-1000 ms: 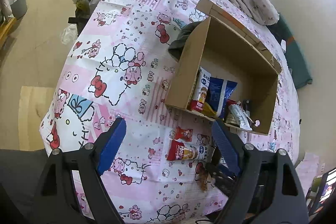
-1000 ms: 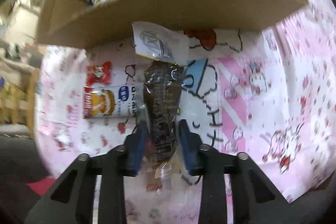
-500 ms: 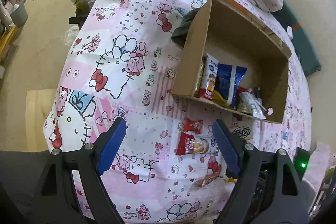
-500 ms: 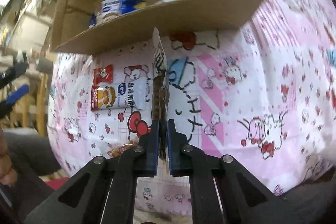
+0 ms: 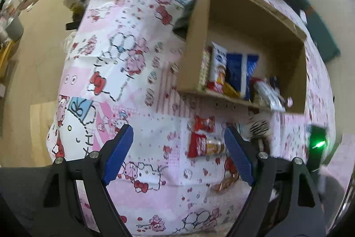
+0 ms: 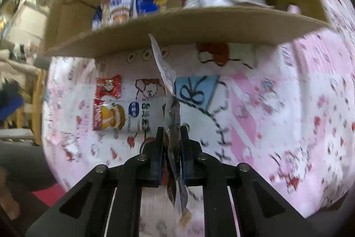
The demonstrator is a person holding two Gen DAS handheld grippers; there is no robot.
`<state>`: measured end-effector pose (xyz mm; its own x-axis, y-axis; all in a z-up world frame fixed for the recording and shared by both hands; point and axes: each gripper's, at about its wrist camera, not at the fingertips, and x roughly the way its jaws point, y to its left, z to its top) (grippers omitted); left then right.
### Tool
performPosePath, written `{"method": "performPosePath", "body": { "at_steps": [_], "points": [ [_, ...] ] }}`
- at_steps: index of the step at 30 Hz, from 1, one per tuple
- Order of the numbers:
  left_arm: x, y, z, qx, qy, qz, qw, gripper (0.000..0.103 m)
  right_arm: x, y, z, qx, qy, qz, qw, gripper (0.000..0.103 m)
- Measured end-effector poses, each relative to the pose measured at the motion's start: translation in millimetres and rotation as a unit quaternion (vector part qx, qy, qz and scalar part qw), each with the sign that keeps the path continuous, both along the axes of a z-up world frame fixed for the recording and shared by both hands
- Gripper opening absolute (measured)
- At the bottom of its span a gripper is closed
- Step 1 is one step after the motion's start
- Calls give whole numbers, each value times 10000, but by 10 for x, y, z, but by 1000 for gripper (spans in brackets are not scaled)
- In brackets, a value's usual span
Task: Organize snacks
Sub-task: 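Grasp a small brown wrapped candy with the left gripper while the right holds its snack, then carry both held snacks up and over the cardboard box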
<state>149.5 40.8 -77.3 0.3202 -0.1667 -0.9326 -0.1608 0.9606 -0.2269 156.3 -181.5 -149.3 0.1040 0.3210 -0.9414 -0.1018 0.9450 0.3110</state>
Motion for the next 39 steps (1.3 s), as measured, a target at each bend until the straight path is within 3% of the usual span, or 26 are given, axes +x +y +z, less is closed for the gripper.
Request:
{"method": "performPosePath", "body": {
  "at_steps": [4, 7, 11, 16, 20, 21, 22, 23, 24, 29, 39],
  "points": [
    [-99, -395, -167, 70, 350, -1031, 9940, 82, -156, -250, 281, 233, -101, -58, 9997, 13],
    [-218, -810, -413, 269, 804, -1920, 9777, 81, -255, -398, 436, 334, -295, -171, 9989, 13],
    [-423, -1291, -641, 683, 986, -2911, 9491, 76, -286, -625, 449, 611, -366, -646, 9954, 13],
    [-454, -1600, -841, 916, 994, -3376, 9315, 73, -312, -755, 469, 836, -404, -896, 9916, 13],
    [-391, -1686, -1041, 939, 1191, -3473, 9254, 69, -312, -817, 470, 902, -408, -1009, 9900, 13],
    [-386, -1705, -1048, 949, 1117, -3518, 9245, 56, -309, -831, 470, 936, -405, -1038, 9894, 13],
    [-386, -1722, -1024, 933, 992, -3591, 9233, 21, -307, -843, 477, 961, -412, -1052, 9889, 13],
    [-392, -1737, -1005, 955, 936, -3682, 9201, 14, -304, -853, 488, 968, -425, -1055, 9888, 13],
    [-401, -1761, -977, 994, 924, -3790, 9154, 13, -302, -852, 488, 978, -430, -1051, 9887, 13],
    [-363, -1669, -812, 759, 821, -3500, 9301, 13, -318, -807, 487, 1057, -441, -953, 9888, 13],
    [-222, -1122, -501, 736, 434, -2504, 9644, 13, -312, -611, 509, 1125, -465, -707, 9900, 13]
  ]
}}
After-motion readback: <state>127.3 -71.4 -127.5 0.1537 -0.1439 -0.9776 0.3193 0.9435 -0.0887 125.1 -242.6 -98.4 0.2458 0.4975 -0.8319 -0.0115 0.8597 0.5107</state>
